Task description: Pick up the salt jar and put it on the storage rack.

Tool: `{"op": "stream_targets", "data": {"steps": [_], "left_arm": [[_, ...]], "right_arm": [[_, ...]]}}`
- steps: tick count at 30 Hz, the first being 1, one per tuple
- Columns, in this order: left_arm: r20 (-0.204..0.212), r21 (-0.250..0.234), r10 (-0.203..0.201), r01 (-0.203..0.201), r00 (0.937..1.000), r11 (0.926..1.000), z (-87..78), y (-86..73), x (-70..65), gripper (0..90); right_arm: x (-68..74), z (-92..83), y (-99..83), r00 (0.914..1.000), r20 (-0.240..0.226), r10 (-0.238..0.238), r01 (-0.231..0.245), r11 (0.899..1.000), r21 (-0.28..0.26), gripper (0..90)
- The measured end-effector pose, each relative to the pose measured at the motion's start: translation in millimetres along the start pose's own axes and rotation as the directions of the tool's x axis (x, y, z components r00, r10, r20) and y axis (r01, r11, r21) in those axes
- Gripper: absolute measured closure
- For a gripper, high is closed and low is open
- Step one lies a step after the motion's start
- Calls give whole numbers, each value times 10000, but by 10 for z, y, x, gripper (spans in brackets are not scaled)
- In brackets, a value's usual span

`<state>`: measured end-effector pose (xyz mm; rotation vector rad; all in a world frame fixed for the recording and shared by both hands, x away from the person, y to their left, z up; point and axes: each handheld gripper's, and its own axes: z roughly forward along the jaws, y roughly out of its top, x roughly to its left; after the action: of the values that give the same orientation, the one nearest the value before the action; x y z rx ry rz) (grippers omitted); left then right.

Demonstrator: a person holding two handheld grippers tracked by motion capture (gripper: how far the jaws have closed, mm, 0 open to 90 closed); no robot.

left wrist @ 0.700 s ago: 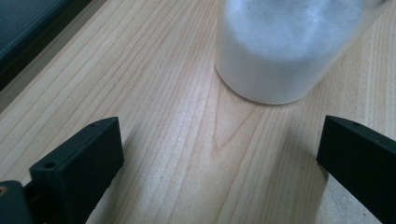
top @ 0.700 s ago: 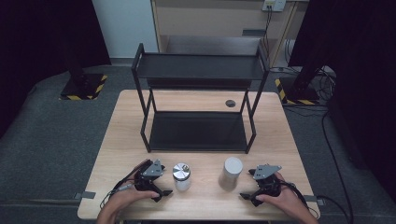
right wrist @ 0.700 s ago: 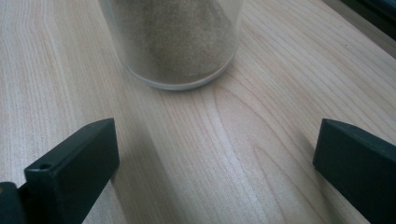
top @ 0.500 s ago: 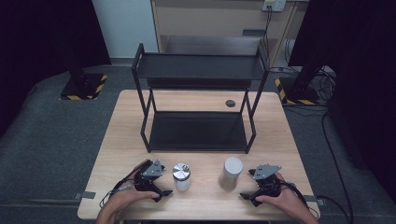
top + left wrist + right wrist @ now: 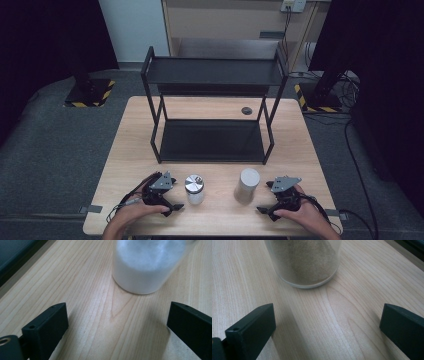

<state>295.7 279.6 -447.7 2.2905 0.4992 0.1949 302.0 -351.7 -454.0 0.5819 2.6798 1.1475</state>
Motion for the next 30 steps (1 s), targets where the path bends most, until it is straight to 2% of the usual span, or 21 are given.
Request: {"op": "stream_targets", "data": {"steps": [6, 16, 30], "left_arm": [[16, -200, 147, -147, 9999, 9997, -38, 30, -33, 21], [157, -133, 429, -427, 9990, 9990, -23, 94, -58, 20], [290, -379, 484, -473, 9984, 9982, 15, 142, -89, 16]], "right_arm": [[1, 0, 0, 10000, 3, -6, 6, 10000, 1, 13], [3, -1, -1, 10000, 10, -1, 1, 10000, -2, 13], [5, -1, -2, 10000, 17, 6, -6, 10000, -2, 13]]}}
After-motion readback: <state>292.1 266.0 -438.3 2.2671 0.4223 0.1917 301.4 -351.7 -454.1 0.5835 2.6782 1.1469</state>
